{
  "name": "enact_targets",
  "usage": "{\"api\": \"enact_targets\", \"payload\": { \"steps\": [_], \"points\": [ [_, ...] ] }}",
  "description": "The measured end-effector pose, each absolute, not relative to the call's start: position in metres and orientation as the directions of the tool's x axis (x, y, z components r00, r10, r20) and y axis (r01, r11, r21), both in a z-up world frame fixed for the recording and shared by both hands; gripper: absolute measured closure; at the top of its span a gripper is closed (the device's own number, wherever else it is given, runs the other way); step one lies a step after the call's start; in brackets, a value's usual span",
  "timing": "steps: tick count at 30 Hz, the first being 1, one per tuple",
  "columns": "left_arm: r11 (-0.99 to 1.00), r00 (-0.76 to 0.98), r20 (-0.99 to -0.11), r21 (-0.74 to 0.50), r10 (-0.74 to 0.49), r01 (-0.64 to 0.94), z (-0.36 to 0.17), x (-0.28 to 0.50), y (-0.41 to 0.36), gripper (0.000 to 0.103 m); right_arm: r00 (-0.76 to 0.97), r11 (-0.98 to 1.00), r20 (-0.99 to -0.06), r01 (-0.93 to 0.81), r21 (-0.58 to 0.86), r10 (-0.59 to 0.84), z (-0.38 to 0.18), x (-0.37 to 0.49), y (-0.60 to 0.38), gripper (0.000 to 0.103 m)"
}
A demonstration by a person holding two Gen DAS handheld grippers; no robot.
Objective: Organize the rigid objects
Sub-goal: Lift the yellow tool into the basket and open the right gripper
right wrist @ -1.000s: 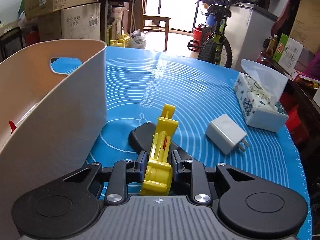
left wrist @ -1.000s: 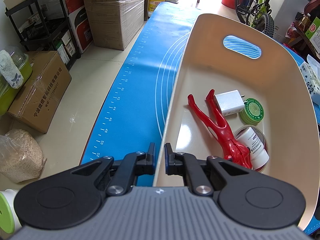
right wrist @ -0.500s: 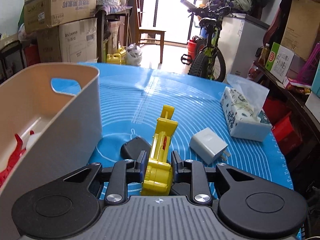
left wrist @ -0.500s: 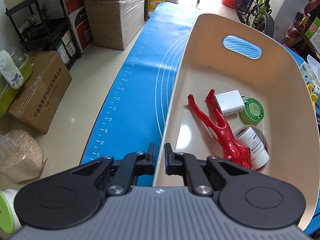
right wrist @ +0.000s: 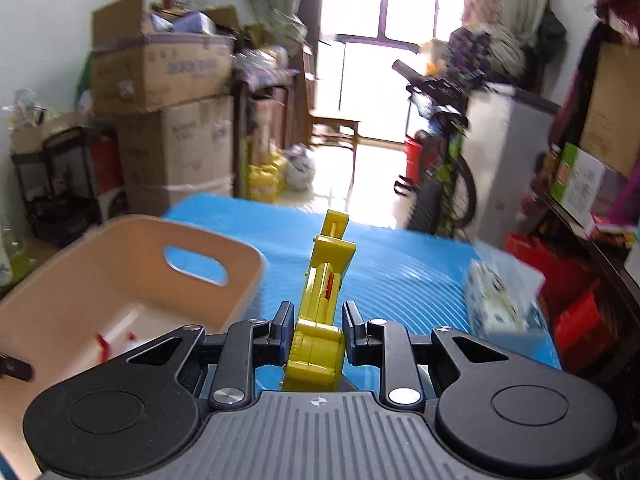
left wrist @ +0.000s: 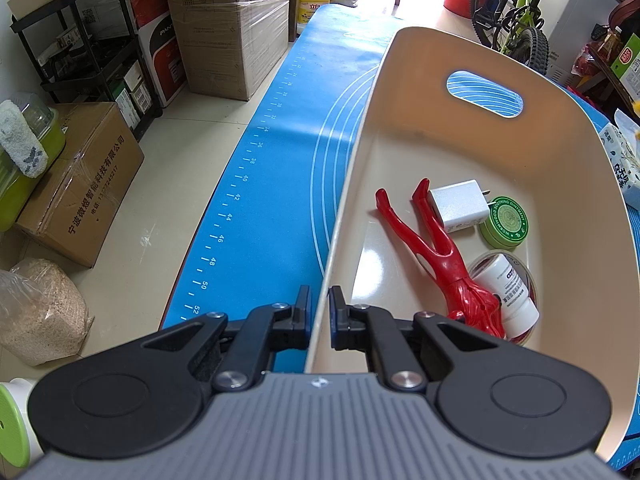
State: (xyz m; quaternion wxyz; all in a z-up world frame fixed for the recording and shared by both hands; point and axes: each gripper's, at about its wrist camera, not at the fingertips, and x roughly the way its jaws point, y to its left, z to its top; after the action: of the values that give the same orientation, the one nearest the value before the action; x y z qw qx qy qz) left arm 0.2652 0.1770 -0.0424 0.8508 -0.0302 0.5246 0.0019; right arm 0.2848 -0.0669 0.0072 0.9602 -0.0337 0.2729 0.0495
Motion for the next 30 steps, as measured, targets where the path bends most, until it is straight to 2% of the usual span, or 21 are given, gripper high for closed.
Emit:
{"api": "enact_targets", "payload": {
  "steps": [8, 14, 24, 28, 30],
  "points": [
    [0.998, 0.450, -0.893, -0.049, -0.029, -0.035, -0.042, 0.265, 0.177, 0.092, 0.826, 0.959, -0.511, -0.282, -0.011, 0.237, 0.029, 0.280, -0.017, 0.069],
    [0.998, 0.450, -0.893, -0.049, -0.028, -0.035, -0.043, 0.265, 0.177, 0.092, 0.733, 0.915, -0.605, -0.402, -0.015, 0.312, 0.011, 0.282, 0.025, 0.069],
    [0.998, 0.450, -0.892, -0.050, -0.030, -0.034, -0.043, 0.265, 0.177, 0.092, 0.579, 0.888, -0.774, -0.457, -0.050, 0.255, -0.035, 0.289, 0.052, 0.069],
    [0.998, 0.451, -0.892, -0.052, -0.031, -0.034, -0.042, 0.265, 0.178, 0.092, 0.555, 0.883, -0.795, -0.466, -0.056, 0.243, -0.044, 0.291, 0.054, 0.068],
    [0.998, 0.451, -0.892, -0.050, -0.030, -0.033, -0.042, 0.265, 0.177, 0.092, 0.538, 0.882, -0.806, -0.470, -0.046, 0.245, -0.044, 0.292, 0.056, 0.063]
  ]
}}
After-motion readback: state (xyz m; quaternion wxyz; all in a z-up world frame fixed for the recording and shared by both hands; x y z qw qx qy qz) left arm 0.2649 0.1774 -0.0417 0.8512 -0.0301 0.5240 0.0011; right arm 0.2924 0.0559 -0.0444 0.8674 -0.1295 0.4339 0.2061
